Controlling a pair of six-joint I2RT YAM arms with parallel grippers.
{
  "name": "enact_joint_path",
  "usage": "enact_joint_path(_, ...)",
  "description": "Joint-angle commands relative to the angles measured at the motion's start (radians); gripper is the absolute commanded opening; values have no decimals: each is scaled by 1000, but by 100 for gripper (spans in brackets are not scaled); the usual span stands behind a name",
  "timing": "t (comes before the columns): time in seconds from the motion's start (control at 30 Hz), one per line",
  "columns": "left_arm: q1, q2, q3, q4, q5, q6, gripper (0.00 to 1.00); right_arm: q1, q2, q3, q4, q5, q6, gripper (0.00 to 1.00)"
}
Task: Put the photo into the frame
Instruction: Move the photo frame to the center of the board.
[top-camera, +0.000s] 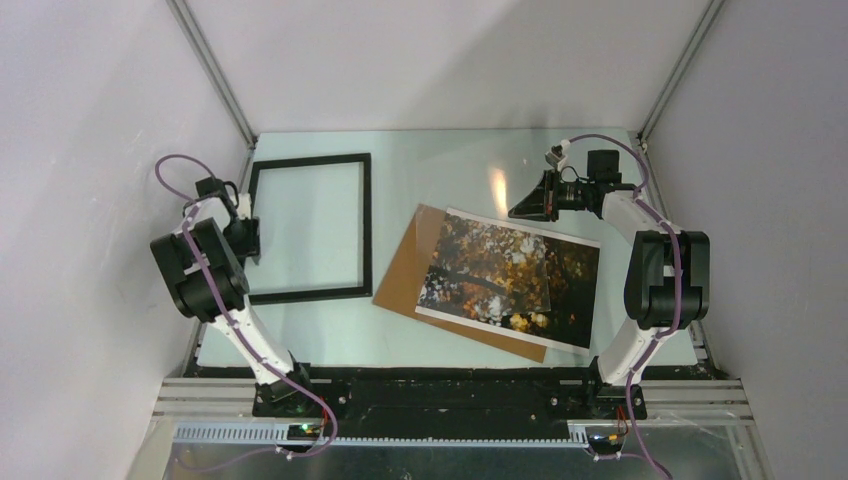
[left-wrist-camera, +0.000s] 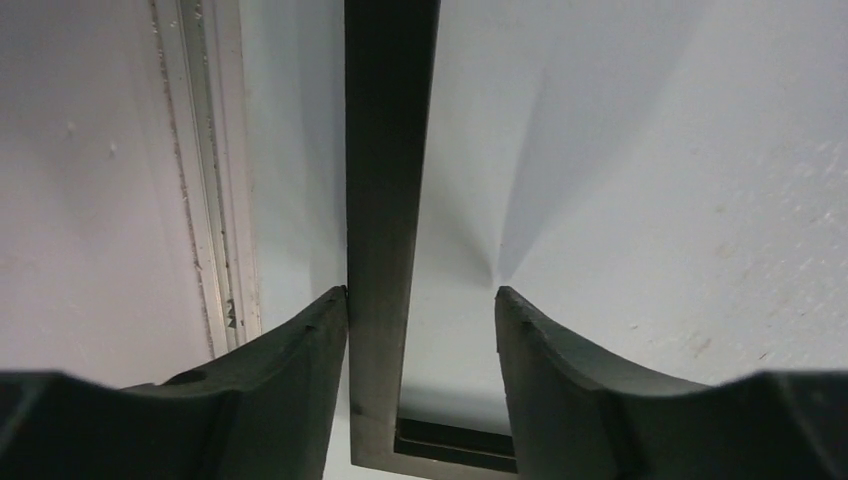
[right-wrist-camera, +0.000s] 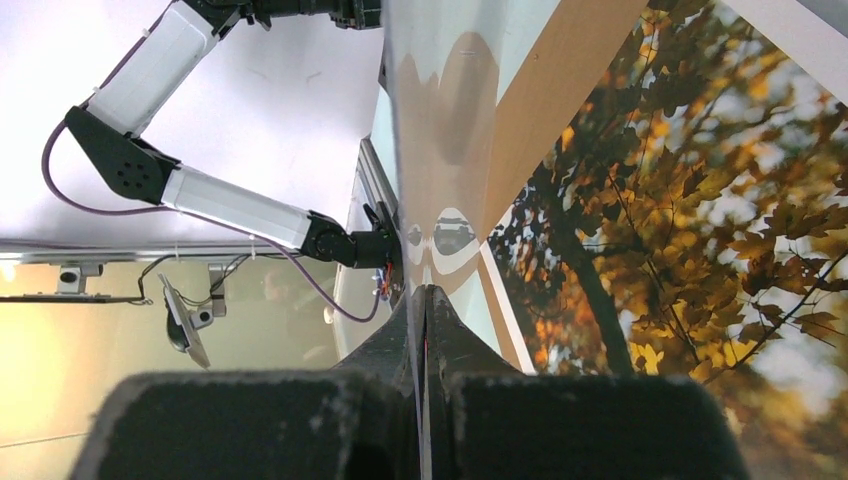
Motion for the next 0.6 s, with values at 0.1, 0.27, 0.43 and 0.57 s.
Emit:
enact_joint_path(0.1,-1,-6,6,-3,12,66,45,6,-18,29,0,-20,-16,0)
enact_joint_path(0.27,-28,-33,-52,4,-10,97,36,3,-20,29,1,-18,-15,0)
enact_joint_path(0.43,-48,-75,-84,4,-13,116,23,0,-22,29,0,-16,-18,0)
enact_joint_path(0.57,-90,-109,-117,5,-30,122,15,-1,-22,29,0,-15,-20,0)
